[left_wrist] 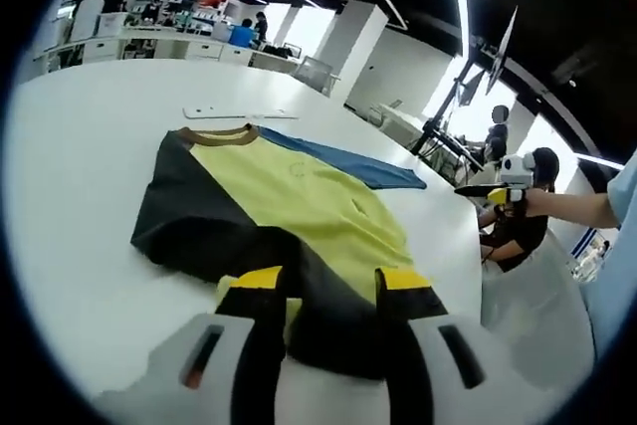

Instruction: Fold the garment on the visible template until the final outline fits inside the template.

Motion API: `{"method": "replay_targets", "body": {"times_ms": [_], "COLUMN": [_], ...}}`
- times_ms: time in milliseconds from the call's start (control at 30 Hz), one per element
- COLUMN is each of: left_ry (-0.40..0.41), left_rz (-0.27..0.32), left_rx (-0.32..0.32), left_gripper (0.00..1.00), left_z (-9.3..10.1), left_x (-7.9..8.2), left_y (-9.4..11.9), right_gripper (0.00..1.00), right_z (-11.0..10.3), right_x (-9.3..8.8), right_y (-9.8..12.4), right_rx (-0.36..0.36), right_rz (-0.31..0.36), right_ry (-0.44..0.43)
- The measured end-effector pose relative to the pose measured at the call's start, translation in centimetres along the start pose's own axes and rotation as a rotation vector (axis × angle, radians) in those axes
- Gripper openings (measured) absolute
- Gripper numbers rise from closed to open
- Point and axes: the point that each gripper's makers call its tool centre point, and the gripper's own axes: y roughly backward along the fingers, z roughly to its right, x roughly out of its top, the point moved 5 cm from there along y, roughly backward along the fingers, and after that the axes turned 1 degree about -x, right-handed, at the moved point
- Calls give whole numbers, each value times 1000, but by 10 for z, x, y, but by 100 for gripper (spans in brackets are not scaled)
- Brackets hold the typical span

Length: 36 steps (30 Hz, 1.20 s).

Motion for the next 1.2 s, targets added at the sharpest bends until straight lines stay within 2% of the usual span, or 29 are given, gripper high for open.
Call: {"method": "replay_targets", "body": {"times_ms": [167, 267, 600, 733, 900, 967, 1000, 1067, 1133, 1200], "left_ry": [30, 67, 101, 32, -55, -104, -142, -223, -205, -239], "left_rz": [-6, 12, 25, 23, -12, -26, -64, -85, -103, -108], "left_rx": [29, 36, 67, 73, 75, 68, 71, 77, 68, 64], "left_gripper": [30, 30, 27, 25, 26, 26, 25, 25, 25, 24], "left_z": [-7, -10, -9, 5, 22, 30, 34, 39, 44, 47], "left_x": [-17, -23, -38, -40, -46, -49, -54, -58, -64, -67], "left_y": [15, 24, 37, 40, 41, 40, 39, 37, 33, 30], "right_gripper": [95, 95, 94, 94, 94, 94, 94, 94, 94, 94], "right_z": [0, 1, -1, -3, -3, -4, -4, -4, -4, -3], "right_x": [-2, -4, -6, -7, -8, -8, -8, -8, -8, -9], "right_y": [3, 4, 3, 3, 2, 2, 3, 3, 3, 3], "right_rx": [-3, -7, -6, -2, -1, 0, 0, 0, -1, -2], "right_rz": [3, 2, 1, 2, 3, 3, 3, 5, 4, 3], "right_ry": [-5, -9, -16, -19, -25, -25, -25, -26, -28, -27]}}
